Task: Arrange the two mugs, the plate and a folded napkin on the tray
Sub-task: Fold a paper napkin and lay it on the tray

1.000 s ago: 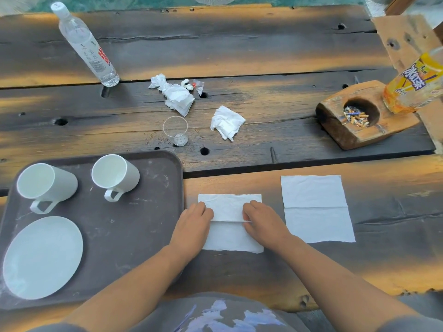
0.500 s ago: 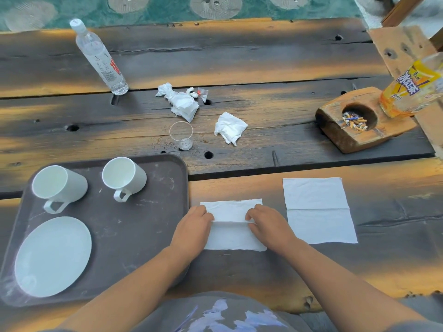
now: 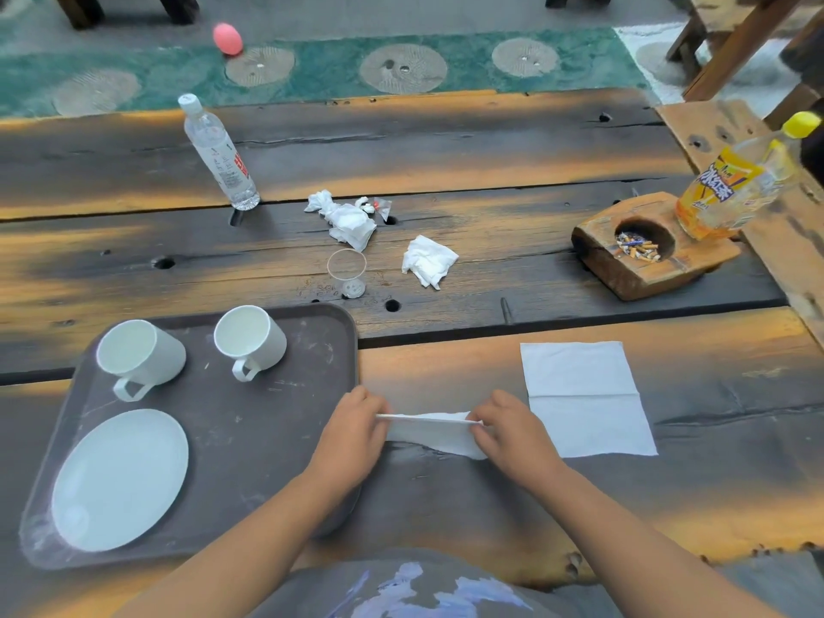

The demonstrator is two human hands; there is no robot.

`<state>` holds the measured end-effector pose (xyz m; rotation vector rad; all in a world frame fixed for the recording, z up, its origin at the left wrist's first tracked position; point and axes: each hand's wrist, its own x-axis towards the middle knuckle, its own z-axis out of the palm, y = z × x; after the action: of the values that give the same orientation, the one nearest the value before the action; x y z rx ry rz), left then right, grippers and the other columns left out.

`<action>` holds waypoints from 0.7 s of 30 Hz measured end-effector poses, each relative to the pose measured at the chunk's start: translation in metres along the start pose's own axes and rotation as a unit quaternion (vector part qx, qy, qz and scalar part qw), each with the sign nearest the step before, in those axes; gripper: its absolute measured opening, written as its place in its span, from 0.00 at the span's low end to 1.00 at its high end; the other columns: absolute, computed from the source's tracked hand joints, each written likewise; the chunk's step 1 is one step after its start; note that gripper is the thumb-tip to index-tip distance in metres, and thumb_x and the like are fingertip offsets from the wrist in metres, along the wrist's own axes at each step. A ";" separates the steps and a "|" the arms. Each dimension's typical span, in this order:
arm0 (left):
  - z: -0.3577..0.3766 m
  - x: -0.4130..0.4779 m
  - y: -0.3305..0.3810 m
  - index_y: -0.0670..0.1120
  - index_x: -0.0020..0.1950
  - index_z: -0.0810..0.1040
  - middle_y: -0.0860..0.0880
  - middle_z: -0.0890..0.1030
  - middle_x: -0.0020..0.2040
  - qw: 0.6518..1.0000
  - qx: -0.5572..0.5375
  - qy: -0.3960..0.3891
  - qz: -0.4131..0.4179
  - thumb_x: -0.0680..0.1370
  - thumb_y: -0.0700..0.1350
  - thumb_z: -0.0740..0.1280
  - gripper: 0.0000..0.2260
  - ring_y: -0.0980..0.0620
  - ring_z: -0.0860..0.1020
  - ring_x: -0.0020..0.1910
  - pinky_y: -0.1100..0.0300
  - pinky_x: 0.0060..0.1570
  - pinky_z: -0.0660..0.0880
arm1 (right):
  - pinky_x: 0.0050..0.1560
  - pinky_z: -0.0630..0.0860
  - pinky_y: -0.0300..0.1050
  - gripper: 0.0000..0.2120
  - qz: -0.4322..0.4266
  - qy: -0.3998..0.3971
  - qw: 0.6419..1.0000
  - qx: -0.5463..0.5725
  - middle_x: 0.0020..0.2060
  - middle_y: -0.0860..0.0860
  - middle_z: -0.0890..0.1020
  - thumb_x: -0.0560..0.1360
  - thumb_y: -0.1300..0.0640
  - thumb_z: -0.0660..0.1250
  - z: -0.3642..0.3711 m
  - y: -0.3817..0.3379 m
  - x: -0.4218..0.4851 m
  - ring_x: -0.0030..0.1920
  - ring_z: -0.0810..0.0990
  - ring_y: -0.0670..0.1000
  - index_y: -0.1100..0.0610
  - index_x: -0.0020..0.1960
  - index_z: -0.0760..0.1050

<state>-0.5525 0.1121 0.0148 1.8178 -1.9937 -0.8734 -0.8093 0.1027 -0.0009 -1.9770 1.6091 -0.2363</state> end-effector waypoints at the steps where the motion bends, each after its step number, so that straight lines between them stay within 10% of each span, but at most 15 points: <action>1: -0.003 -0.002 0.002 0.45 0.45 0.78 0.49 0.75 0.47 1.000 -0.015 0.002 -0.004 0.79 0.38 0.66 0.05 0.50 0.74 0.48 0.57 0.49 0.72 | 0.43 0.66 0.41 0.07 0.006 0.005 1.000 0.025 0.44 0.46 0.72 0.78 0.58 0.67 -0.001 -0.001 -0.002 0.46 0.74 0.49 0.55 0.51 0.84; 10: -0.019 -0.020 0.017 0.47 0.42 0.77 0.53 0.81 0.38 0.970 -0.218 -0.013 -0.102 0.77 0.36 0.68 0.06 0.63 0.73 0.31 0.66 0.35 0.70 | 0.48 0.68 0.24 0.10 0.073 0.068 0.964 0.247 0.49 0.42 0.84 0.74 0.59 0.73 -0.020 -0.012 -0.021 0.52 0.80 0.37 0.47 0.38 0.79; 21: -0.044 -0.042 0.030 0.45 0.43 0.75 0.54 0.78 0.37 0.917 -0.375 -0.018 -0.132 0.73 0.42 0.65 0.01 0.57 0.75 0.36 0.62 0.38 0.70 | 0.42 0.78 0.43 0.08 0.164 0.027 0.834 0.526 0.41 0.51 0.87 0.72 0.54 0.76 -0.017 -0.036 -0.034 0.41 0.84 0.47 0.58 0.45 0.84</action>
<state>-0.5435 0.1427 0.0743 1.6019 -1.1596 -1.4971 -0.7956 0.1330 0.0396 -0.8364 1.3408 -0.8327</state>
